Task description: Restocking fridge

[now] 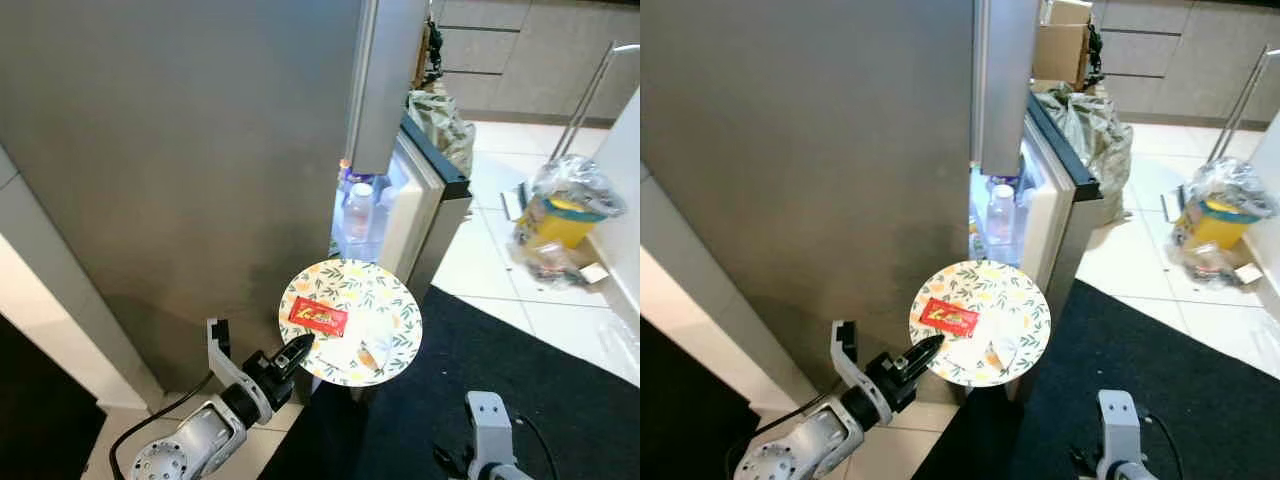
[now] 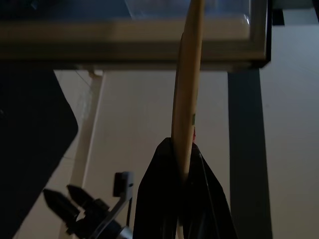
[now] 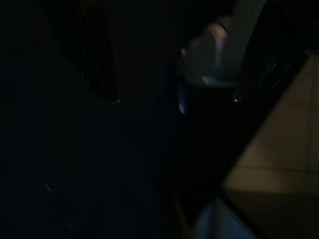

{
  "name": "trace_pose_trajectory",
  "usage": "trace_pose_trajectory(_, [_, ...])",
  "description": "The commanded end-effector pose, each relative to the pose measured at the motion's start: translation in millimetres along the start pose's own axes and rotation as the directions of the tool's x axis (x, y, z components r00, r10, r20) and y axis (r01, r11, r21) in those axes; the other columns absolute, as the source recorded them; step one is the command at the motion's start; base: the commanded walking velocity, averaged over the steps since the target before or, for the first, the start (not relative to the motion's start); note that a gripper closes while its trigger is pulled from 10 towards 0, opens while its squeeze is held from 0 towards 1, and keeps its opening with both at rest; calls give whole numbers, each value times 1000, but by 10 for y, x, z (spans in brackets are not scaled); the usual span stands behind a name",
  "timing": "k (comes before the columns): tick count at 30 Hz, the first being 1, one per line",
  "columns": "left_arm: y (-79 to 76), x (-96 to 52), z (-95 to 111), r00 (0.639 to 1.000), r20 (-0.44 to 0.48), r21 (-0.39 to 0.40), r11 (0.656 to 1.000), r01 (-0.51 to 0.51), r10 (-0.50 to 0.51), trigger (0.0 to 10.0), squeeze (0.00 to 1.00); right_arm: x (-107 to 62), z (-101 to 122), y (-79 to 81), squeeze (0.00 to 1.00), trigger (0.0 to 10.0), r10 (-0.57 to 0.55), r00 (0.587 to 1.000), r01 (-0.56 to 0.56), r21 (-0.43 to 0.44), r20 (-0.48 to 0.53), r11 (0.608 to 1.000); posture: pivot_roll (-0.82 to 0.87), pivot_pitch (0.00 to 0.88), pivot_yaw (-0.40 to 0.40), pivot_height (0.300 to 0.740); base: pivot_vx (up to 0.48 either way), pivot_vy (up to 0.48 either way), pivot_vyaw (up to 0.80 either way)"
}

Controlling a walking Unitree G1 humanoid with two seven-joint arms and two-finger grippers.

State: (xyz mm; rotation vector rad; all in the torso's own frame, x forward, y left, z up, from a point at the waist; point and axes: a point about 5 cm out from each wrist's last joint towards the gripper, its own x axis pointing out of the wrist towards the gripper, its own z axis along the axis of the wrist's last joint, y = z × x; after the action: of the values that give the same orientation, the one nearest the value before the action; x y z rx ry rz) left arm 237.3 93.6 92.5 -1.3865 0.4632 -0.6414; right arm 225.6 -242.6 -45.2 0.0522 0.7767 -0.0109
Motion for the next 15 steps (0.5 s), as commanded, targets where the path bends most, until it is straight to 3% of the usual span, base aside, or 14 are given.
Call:
trace_pose_trajectory(1, [14,17,-16,1000,0,1,1000,4,-4,10000,0,-1,53,-7,0,10000,10,999,-10,2,38,1000,-41,102,31,740,0,0,0])
trace_pose_trajectory(6, [43,-15,18,1000,9,20,1000,-10,10,10000,0,18,300,4,0,10000,57,989,-55,-17,140,998,-41,100,29,740,0,0,0])
trace_pose_trajectory(8, [78,-50,68,999,30,29,999,-25,24,10000,0,19,575,25,0,10000,116,962,-110,-39,246,993,-39,100,26,740,0,0,0])
trace_pose_trajectory(11, [89,-66,91,999,39,31,999,-28,27,10000,0,15,711,51,0,10000,157,943,-145,-63,292,987,-38,99,24,740,0,0,0])
trace_pose_trajectory(15, [102,-88,121,998,55,34,999,-32,30,10000,0,-5,1008,140,0,10000,255,889,-220,-132,381,966,-38,99,22,740,0,0,0])
